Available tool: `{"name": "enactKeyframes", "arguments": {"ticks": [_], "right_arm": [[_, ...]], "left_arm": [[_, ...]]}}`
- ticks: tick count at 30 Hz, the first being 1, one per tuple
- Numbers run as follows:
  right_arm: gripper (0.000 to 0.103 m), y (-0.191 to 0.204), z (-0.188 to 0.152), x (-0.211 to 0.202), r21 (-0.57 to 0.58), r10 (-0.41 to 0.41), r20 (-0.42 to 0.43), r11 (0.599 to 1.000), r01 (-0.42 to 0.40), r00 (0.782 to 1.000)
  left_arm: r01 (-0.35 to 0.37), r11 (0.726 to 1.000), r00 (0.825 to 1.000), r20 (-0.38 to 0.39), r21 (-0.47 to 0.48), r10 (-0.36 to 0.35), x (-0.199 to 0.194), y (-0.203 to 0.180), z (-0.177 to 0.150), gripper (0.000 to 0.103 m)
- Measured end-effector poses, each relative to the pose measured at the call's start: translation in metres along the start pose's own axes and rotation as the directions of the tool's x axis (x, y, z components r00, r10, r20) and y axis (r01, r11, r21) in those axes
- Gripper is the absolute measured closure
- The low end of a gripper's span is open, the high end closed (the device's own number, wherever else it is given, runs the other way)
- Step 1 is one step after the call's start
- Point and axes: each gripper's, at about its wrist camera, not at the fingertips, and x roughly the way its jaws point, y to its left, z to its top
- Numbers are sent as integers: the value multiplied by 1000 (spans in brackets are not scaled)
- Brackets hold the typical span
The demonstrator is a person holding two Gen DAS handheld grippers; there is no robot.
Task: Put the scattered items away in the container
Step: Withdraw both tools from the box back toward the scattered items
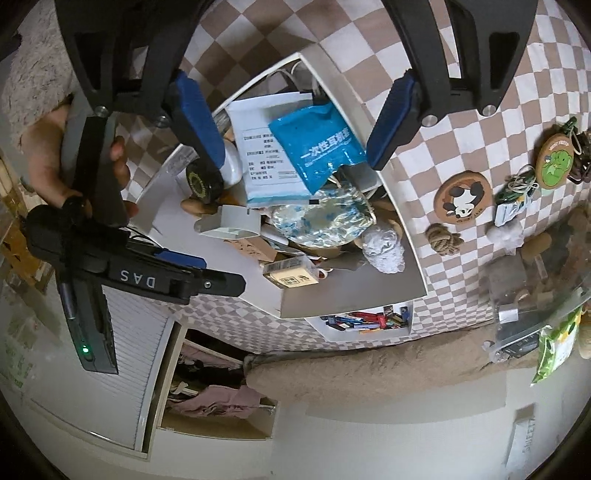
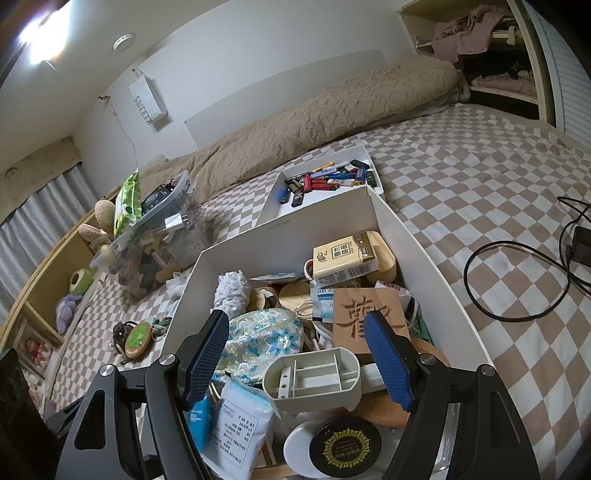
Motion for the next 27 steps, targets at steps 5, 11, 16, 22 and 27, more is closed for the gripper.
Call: {"name": "enactKeyframes", "arguments": {"ticks": [5, 11, 16, 22, 27], "right_arm": [[27, 2, -1, 0, -4, 2, -2, 1000, -2, 1000], [27, 2, -1, 1, -6, -7, -4, 1000, 7, 1000], [27, 4, 0, -3, -18, -38, 18, 999, 39, 999], [27, 13, 1, -6, -68, -67, 56, 995, 71, 996], [4, 22, 1, -7, -111, -88, 89, 989, 98, 992]], "left_arm": [[-4, 1000, 1000, -7, -7, 4, 1, 3, 0, 24], [-8, 1000, 1000, -9, -14, 8, 1, 5, 0, 24], [-11, 1000, 1000, -2, -21, 11, -1, 11, 4, 24], [-29, 999, 999, 21, -20, 29, -7, 18, 12, 20], [-52, 998, 997, 49, -24, 53, -13, 27, 16, 14]]}}
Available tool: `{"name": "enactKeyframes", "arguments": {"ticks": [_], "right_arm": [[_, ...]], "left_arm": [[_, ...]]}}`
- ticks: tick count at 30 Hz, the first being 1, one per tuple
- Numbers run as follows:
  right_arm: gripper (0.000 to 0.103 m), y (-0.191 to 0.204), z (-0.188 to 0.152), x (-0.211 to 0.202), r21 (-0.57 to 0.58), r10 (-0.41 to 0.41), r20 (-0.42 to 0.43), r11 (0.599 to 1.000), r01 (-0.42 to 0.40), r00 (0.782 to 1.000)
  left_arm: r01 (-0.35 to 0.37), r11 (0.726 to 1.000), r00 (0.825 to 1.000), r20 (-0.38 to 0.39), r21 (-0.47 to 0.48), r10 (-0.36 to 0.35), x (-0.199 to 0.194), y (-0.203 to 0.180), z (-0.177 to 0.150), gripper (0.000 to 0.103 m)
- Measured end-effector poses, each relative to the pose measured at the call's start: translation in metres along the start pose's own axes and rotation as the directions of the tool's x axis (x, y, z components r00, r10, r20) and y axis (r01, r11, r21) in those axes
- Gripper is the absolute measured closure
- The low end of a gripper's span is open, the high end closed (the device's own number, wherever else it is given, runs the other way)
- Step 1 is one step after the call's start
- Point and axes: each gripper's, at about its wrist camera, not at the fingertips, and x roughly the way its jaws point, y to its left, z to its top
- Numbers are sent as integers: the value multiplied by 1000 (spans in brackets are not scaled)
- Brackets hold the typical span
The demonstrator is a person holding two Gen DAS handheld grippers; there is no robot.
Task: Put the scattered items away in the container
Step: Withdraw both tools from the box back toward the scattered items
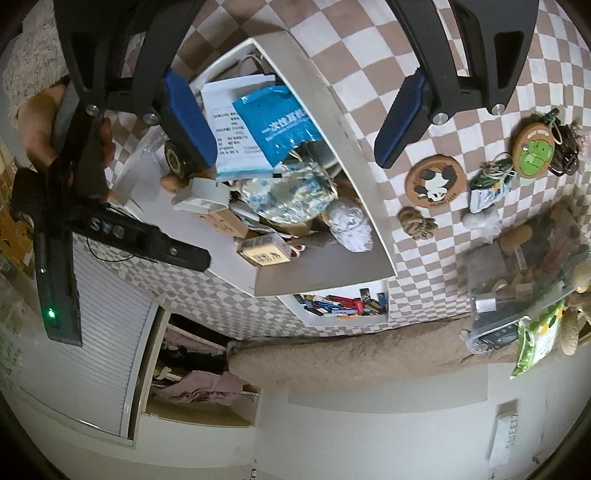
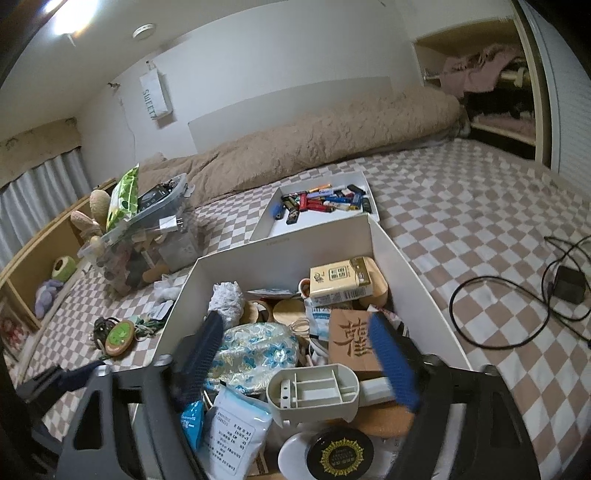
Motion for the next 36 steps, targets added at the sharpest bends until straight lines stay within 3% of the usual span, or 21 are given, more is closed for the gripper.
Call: {"name": "enactKeyframes", "arguments": {"ticks": [5, 36], "right_arm": [[2, 4, 1, -2, -19, -13, 34, 1000, 14, 999], [2, 30, -4, 10, -139, -103, 58, 984, 111, 993]], "left_arm": [[-17, 1000, 999, 28, -6, 17, -4, 11, 4, 0], [-132, 988, 983, 119, -73, 140, -15, 99, 20, 0]]}}
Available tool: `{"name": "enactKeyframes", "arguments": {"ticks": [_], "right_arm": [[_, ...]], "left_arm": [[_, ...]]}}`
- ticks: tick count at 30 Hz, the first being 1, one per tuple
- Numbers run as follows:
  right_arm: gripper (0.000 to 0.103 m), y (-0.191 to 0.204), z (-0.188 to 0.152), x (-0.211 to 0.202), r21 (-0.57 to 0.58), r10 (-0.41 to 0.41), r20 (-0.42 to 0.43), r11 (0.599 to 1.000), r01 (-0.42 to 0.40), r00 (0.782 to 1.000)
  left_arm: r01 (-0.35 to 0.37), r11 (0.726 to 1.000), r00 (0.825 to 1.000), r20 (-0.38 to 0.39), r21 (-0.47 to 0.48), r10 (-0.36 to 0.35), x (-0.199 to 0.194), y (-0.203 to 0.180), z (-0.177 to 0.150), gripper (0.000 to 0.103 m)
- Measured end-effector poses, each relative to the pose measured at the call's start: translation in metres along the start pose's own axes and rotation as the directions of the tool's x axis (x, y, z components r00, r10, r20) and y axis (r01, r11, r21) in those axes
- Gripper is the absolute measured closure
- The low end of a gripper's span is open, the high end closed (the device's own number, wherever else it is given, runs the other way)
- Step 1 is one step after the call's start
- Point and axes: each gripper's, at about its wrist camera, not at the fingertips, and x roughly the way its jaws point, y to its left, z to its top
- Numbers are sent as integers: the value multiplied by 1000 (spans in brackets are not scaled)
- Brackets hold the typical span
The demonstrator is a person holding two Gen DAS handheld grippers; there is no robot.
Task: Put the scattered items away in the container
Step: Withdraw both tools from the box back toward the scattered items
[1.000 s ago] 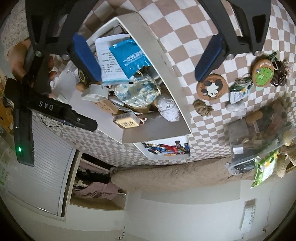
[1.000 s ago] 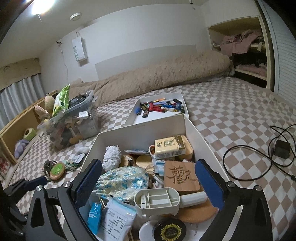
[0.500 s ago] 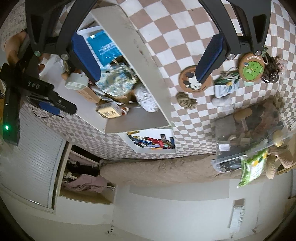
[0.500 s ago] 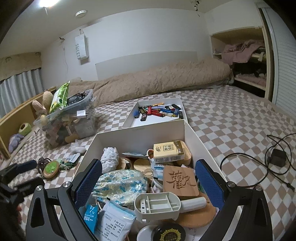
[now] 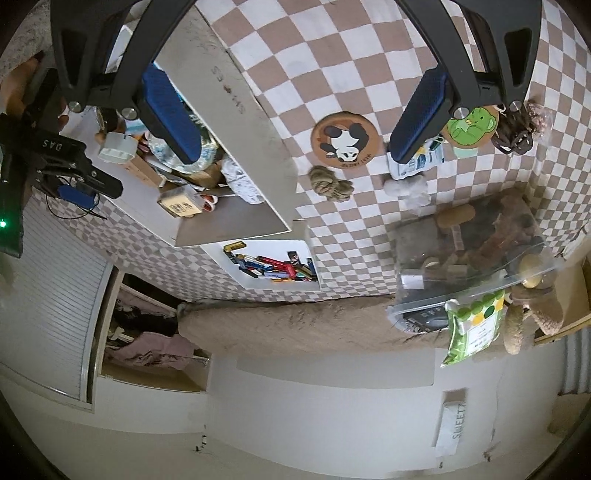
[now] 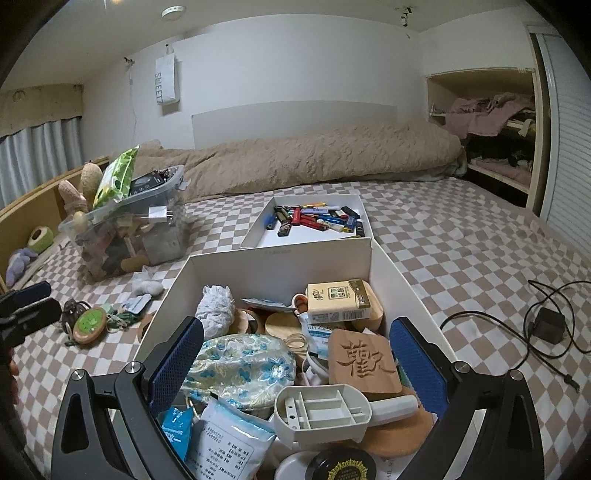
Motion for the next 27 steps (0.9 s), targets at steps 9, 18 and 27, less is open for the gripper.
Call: {"name": "enactKeyframes", "arguments": {"ticks": [9, 18, 27], "right_arm": [[2, 7, -3, 5, -25, -19, -15, 1000, 18, 1000], [2, 22, -4, 3, -66, -13, -13, 998, 13, 1000], [2, 42, -4, -2, -99, 6, 6, 995, -5, 1000]], "left_arm": [[-17, 1000, 1000, -10, -23, 17, 5, 16, -5, 0], [-33, 999, 999, -22, -42, 32, 4, 31, -13, 0], [-60, 996, 998, 8, -71, 61, -17, 55, -12, 0]]}}
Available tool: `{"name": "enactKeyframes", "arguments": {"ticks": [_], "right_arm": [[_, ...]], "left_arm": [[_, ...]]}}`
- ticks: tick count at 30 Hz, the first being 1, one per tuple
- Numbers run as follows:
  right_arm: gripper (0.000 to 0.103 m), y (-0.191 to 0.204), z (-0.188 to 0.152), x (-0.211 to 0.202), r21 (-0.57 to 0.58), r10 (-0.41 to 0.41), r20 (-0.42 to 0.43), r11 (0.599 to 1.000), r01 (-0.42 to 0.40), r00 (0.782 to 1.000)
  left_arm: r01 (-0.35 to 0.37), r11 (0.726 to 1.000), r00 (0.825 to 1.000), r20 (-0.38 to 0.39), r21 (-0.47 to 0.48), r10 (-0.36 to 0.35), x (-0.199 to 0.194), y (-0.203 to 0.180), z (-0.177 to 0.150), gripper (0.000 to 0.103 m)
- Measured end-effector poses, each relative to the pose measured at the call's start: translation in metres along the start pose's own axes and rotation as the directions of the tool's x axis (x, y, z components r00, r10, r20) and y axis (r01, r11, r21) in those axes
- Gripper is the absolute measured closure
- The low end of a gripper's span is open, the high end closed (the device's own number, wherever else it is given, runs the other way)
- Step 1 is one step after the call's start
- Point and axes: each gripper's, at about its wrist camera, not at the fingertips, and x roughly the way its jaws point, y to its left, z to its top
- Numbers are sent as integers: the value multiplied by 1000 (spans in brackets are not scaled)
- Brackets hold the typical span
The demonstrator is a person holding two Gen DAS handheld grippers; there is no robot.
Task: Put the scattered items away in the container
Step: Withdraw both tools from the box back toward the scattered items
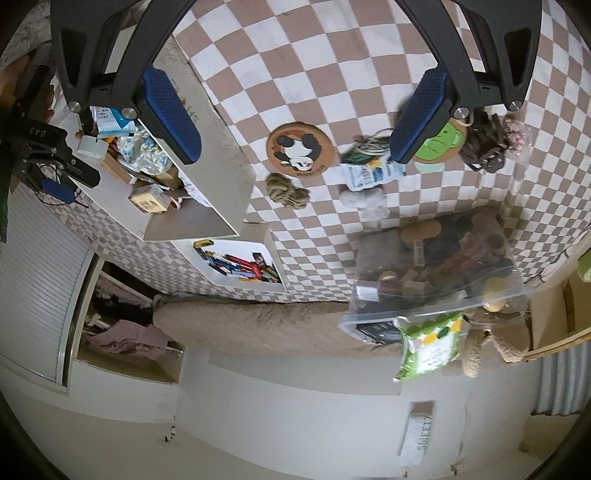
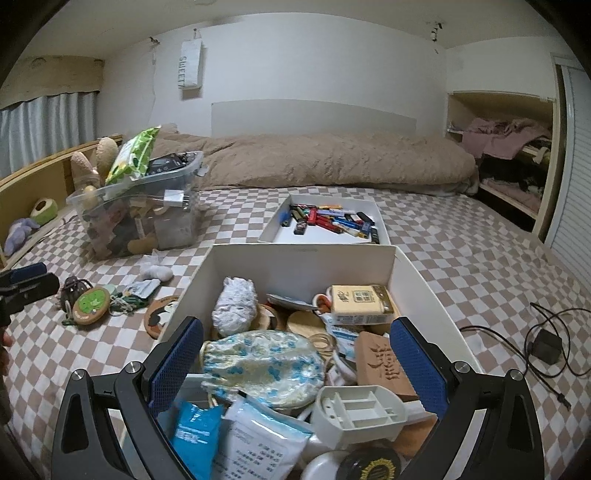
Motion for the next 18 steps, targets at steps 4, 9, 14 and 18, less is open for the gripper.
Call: {"name": "enactKeyframes", "arguments": {"ticks": [4, 9, 14, 18], "right_arm": [[2, 9, 2, -6, 30, 62, 22, 998, -62, 998], [2, 36, 7, -16, -13, 124, 53, 992, -123, 991], [2, 70, 5, -24, -94, 169, 70, 982, -162, 983], [2, 97, 2, -29, -154, 212, 87, 968, -197, 973]], "left_arm": [[-33, 999, 999, 18, -27, 33, -14, 18, 0, 0], [-80, 995, 996, 26, -61, 82, -26, 37, 2, 0], [-111, 989, 992, 45, -96, 116, -42, 53, 5, 0], [-154, 982, 986, 52, -111, 160, -52, 68, 1, 0]]}}
